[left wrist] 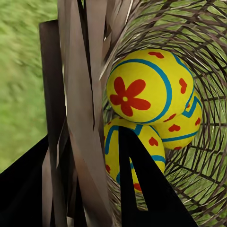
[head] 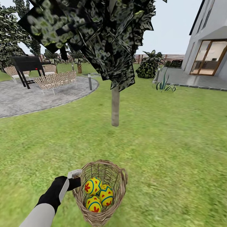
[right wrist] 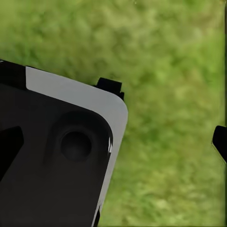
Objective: Take the three Easter eggs out of the wicker basket on the lawn in the garden, then place them on the lawn next to a single tree (choose any tree) so that all three eggs are next to the same tree and none are left in the basket.
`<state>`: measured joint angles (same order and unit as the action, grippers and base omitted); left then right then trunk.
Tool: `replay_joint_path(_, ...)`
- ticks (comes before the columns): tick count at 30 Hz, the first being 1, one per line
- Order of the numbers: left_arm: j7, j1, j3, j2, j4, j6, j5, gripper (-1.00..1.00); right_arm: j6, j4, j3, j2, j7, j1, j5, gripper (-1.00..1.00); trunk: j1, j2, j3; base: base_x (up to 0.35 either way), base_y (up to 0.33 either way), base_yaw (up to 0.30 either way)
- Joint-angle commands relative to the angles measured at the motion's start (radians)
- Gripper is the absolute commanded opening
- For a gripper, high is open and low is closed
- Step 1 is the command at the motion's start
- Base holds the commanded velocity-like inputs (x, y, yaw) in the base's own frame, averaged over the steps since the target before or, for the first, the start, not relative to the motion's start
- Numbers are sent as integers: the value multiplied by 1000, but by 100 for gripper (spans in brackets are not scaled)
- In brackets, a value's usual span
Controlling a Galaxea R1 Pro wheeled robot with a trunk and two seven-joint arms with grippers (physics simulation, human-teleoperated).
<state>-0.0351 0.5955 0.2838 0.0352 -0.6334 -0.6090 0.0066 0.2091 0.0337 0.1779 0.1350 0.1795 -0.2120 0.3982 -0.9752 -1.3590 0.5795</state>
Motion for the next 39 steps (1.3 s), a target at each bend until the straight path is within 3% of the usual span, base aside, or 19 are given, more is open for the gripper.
replay_joint_path(1, 0, 0, 0, 0, 0, 0, 7, -100, 1, 0, 0, 0, 0, 0, 0, 100, 0, 0, 0, 323, 0, 0)
replay_joint_path(9, 0, 0, 0, 0, 4, -2, 8, -100, 3, -2, 0, -4, 2, 0, 1, 100, 0, 0, 0, 323, 0, 0)
replay_joint_path(12, 0, 1, 0, 3, 7, -2, 9, -100, -3, -9, 0, -27, 11, 0, 1, 100, 0, 0, 0, 323, 0, 0)
replay_joint_path(14, 0, 0, 0, 4, 3, -2, 9, -100, -17, -27, 1, -27, 16, -14, 0, 100, 0, 0, 0, 323, 0, 0)
replay_joint_path(15, 0, 1, 0, 4, 1, -3, 9, -100, -70, -69, 2, -26, 18, -52, -2, 100, 0, 0, 0, 323, 0, 0)
replay_joint_path(16, 0, 1, 0, 4, 0, -3, 9, -100, -171, -129, 4, -26, 17, -98, -3, 100, 0, 0, 0, 323, 0, 0)
replay_joint_path(18, 0, 1, 0, 3, 0, -4, 9, -100, -515, -335, 7, -27, 21, -216, -6, 100, 0, 0, 0, 323, 0, 0)
replay_joint_path(19, 0, 1, 0, 4, 0, -4, 9, -100, -644, -464, 9, -28, 27, -251, -6, 100, 0, 0, 0, 323, 0, 0)
replay_joint_path(20, 0, 1, 0, 6, -1, -4, 9, -100, -715, -630, 9, -31, 34, -274, -7, 100, 0, 0, 0, 323, 0, 0)
replay_joint_path(21, 0, 1, 0, 7, -1, -4, 9, -100, -736, -744, 9, -35, 38, -281, -7, 100, 0, 0, 0, 323, 0, 0)
replay_joint_path(23, 0, 0, -1, 10, -2, -5, 9, -100, -739, -896, 8, -72, 38, -287, -7, 100, 0, 0, 0, 323, 0, 0)
replay_joint_path(24, 0, 1, -1, 11, -3, -6, 9, -100, -731, -915, 7, -80, 38, -288, -7, 100, 0, 0, 0, 323, 0, 0)
replay_joint_path(29, 1, 1, -1, 11, -3, -6, 8, -100, -560, -902, 4, -88, 37, -276, -4, 100, 0, 0, 0, 323, 0, 0)
replay_joint_path(39, 1, 1, -1, 9, -3, -8, 8, -100, -553, -897, 6, -86, 37, -275, -5, 100, 0, 0, 0, 323, 0, 1)
